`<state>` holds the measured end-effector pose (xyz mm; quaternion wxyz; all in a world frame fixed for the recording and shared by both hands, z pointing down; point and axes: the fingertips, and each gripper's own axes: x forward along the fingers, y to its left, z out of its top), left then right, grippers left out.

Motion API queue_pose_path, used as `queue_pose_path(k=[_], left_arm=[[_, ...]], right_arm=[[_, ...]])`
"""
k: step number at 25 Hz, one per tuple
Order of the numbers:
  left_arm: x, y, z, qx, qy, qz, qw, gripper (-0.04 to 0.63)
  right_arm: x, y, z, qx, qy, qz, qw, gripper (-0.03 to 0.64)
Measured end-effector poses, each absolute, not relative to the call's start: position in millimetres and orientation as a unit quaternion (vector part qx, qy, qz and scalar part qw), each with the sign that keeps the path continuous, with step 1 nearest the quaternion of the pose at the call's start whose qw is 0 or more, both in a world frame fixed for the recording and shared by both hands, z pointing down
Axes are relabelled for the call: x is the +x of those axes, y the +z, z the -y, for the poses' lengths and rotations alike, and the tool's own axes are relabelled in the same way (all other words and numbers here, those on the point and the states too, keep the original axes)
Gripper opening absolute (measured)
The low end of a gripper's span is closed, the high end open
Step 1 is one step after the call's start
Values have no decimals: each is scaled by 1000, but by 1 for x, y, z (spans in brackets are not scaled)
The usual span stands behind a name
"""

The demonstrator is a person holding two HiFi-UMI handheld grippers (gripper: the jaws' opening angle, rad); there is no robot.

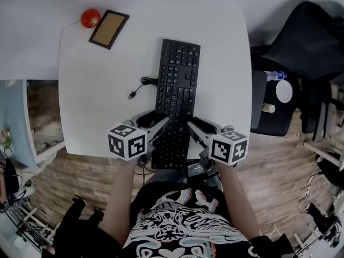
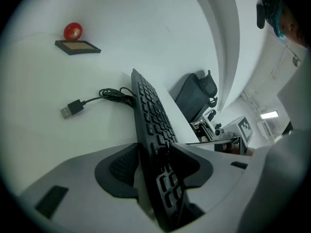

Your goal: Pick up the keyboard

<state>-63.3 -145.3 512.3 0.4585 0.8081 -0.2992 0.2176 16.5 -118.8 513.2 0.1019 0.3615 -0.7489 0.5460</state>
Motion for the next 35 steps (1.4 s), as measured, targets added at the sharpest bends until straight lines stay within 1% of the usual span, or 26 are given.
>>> queue_pose_path(k=[13, 17, 19, 27, 31, 35], left_arm=[[-64, 524, 149, 779, 214, 262, 529, 184], [-59, 522, 146, 751, 176, 236, 591, 169], [-57, 517, 146, 742, 149, 218, 616, 149], [-51, 509, 147, 722, 78, 145, 672, 104], [-49, 496, 144, 701, 22, 126, 702, 100], [-49, 494, 143, 693, 10, 127, 710, 100]], right_arm=[[19, 526, 122, 350, 576, 730, 112, 120], [19, 526, 122, 348, 587, 723, 106, 120], [18, 524, 121, 348, 590, 721, 104, 120], [17, 525, 122, 339, 606, 714, 95, 120], [16, 522, 123, 334, 613, 711, 83, 120], [18, 523, 124, 331, 623, 705, 74, 120]])
